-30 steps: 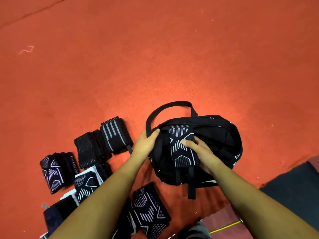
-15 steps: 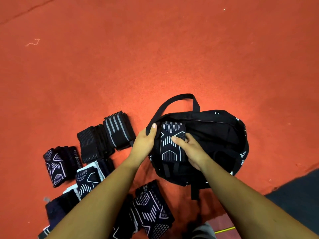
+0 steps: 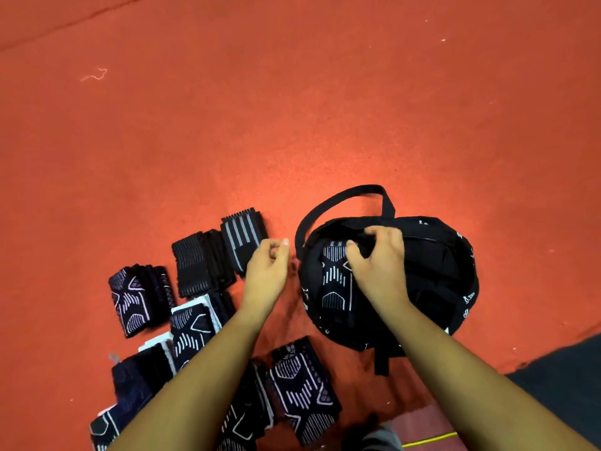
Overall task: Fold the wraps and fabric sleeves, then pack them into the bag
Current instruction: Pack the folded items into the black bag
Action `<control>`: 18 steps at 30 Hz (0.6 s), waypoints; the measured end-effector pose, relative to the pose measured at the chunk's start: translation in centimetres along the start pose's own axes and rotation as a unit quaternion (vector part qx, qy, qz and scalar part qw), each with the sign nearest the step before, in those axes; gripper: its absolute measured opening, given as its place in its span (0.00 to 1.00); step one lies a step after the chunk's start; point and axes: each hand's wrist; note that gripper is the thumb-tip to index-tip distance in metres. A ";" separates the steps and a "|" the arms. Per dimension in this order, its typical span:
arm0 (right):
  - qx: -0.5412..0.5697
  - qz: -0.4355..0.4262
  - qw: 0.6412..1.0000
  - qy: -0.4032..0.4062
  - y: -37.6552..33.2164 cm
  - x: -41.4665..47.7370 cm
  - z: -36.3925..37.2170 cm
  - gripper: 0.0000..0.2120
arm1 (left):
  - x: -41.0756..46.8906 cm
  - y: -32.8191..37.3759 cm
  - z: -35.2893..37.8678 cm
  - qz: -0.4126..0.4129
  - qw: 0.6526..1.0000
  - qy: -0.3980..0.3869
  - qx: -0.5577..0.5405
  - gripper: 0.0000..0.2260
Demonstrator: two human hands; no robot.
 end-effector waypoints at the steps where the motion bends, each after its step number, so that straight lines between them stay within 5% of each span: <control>1: 0.021 -0.033 0.999 -0.004 -1.7 0.0 0.3 0.15 | 0.2 -0.1 -1.2 0.009 1.000 0.022 0.008 0.08; 6: 0.099 -0.013 0.983 -0.152 -7.1 0.8 7.0 0.12 | 4.5 -3.0 -6.0 -0.022 0.989 0.138 0.050 0.05; 11: -0.015 0.096 0.964 -0.249 -6.3 2.8 15.7 0.30 | 8.2 -5.6 -6.5 -0.135 0.985 0.025 0.104 0.16; 18: -0.063 0.163 0.953 -0.246 -3.1 5.5 20.9 0.35 | 11.1 -9.1 -4.9 -0.186 0.979 -0.055 0.068 0.16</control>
Point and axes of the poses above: each hand's wrist, its own x-axis towards the middle knuckle, its own z-axis out of the palm, y = z × x, and after that the axes turned 7 degrees about x, right-handed
